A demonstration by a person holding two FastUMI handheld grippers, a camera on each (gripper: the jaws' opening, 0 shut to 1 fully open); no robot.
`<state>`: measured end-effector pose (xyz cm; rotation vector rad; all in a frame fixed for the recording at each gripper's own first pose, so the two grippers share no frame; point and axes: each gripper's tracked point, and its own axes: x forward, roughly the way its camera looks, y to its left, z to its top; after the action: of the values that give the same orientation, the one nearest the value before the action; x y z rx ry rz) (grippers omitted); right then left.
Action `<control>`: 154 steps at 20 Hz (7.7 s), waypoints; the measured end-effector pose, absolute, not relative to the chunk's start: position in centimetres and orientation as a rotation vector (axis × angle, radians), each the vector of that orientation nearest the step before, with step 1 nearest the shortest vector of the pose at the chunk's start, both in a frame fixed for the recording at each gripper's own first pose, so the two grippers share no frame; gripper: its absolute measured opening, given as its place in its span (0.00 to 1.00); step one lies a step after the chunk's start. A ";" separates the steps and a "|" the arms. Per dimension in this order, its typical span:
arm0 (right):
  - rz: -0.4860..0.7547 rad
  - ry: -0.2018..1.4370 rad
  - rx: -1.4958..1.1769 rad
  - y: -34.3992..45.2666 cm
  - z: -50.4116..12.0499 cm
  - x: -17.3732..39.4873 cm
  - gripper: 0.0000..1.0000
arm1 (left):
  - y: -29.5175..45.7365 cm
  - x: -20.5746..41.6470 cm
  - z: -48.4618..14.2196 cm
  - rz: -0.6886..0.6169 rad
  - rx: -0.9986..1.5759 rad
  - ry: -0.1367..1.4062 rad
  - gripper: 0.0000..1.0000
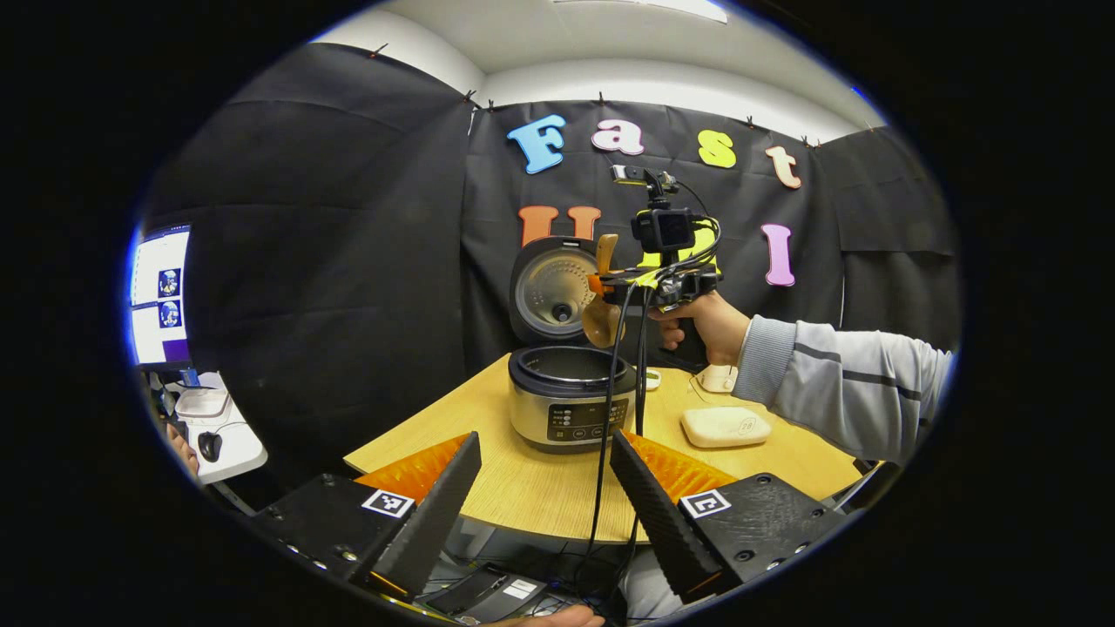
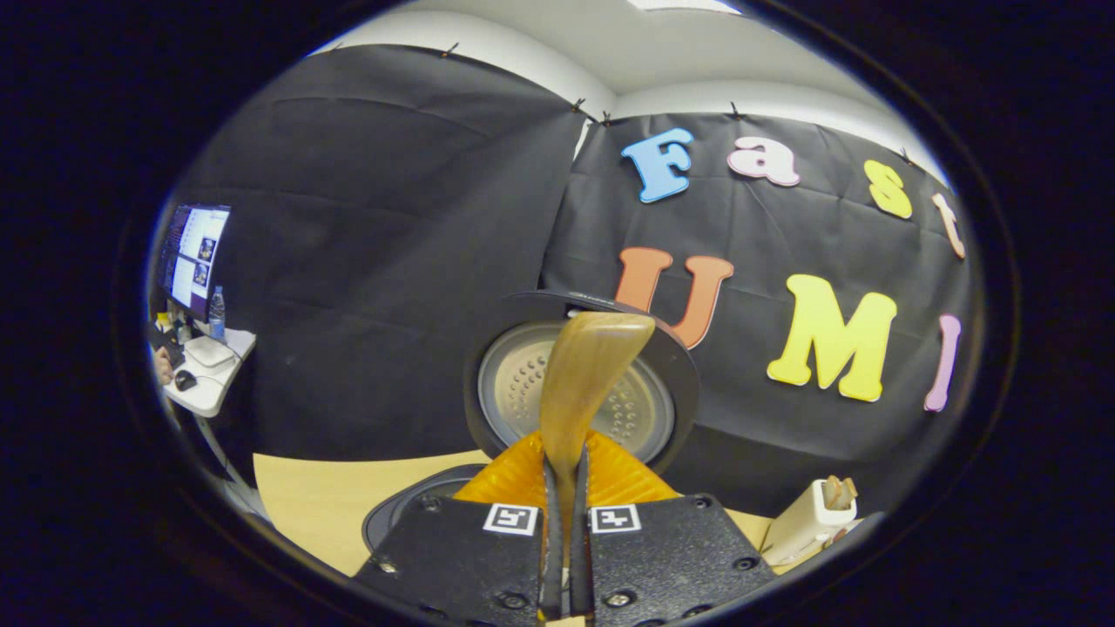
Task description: Close the left gripper, press the button to open the rice cooker; take a wooden spoon from the chopstick holder with the right hand, scoop a spoonful of rice and pour it into the rice cooker, then put the wooden spoon back into the chopstick holder.
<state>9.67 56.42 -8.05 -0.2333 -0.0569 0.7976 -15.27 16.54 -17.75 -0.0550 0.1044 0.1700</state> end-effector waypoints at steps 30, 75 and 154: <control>0.232 0.016 -0.050 16.4 -5.8 22.7 0.09 | 7.5 -12.4 -14.1 0.025 0.027 0.043 0.96; 0.186 0.101 0.220 5.1 -12.5 8.8 0.84 | 13.1 5.5 -2.9 0.163 -0.005 -0.031 0.95; 0.489 0.048 0.168 12.7 -10.2 -8.9 0.77 | 16.8 12.2 -18.7 0.300 -0.022 0.104 0.96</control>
<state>-8.88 12.66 -10.16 0.1682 0.0475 0.4895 12.23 16.83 -18.72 -0.0221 0.1035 0.3005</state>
